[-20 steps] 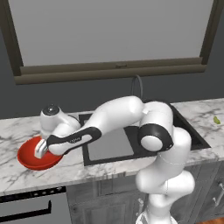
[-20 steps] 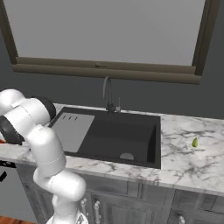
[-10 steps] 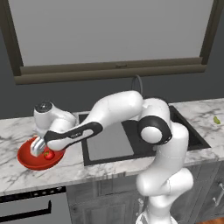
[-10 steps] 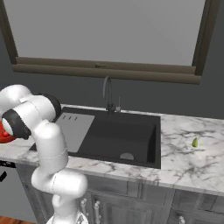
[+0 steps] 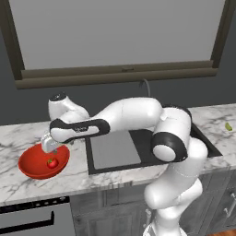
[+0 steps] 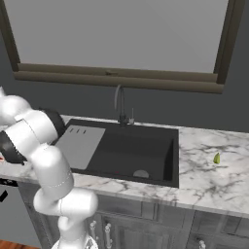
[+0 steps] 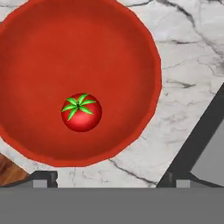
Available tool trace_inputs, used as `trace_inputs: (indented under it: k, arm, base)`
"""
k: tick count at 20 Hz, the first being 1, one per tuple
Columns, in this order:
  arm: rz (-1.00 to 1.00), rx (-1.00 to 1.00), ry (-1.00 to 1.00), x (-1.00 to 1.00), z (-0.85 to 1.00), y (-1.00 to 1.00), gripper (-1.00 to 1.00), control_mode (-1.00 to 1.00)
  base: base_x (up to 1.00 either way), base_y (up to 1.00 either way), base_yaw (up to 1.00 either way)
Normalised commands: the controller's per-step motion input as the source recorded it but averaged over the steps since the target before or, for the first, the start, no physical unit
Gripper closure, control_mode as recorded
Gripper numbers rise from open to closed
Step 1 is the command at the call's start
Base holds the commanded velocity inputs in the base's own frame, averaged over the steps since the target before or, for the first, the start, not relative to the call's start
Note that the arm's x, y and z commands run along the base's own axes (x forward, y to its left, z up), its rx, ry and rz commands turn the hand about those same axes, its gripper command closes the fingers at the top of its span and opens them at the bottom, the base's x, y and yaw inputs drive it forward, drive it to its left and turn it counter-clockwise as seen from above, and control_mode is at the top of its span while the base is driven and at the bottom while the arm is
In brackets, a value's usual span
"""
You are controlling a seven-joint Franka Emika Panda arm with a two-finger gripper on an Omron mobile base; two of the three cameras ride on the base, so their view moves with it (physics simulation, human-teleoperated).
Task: Pick the tomato from the sink and place it in the bowl. Then pick the bowl and place it in the microwave. Then close the microwave door and press the start button.
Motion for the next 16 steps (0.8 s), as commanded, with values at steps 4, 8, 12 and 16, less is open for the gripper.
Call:
trace_inputs:
  k: [4,8,12,16]
  arm:
    - [-0.35,0.18,0.22,-0.08,-0.25,-0.95,-1.00,-1.00]
    - [-0.17,0.17,0.02,-0.09,-0.22,-0.17,-1.00,-1.00]
    - [-0.02,0.04,0.00,0.10,-0.27,0.32,-1.00,-1.00]
    - [0.00,0.00,0.00,0.18,-0.14,0.41,-1.00,-1.00]
  base:
    - [0.00,0.00,0.00]
    - [0.00,0.00,0.00]
    - [0.00,0.00,0.00]
    - [0.00,0.00,0.00]
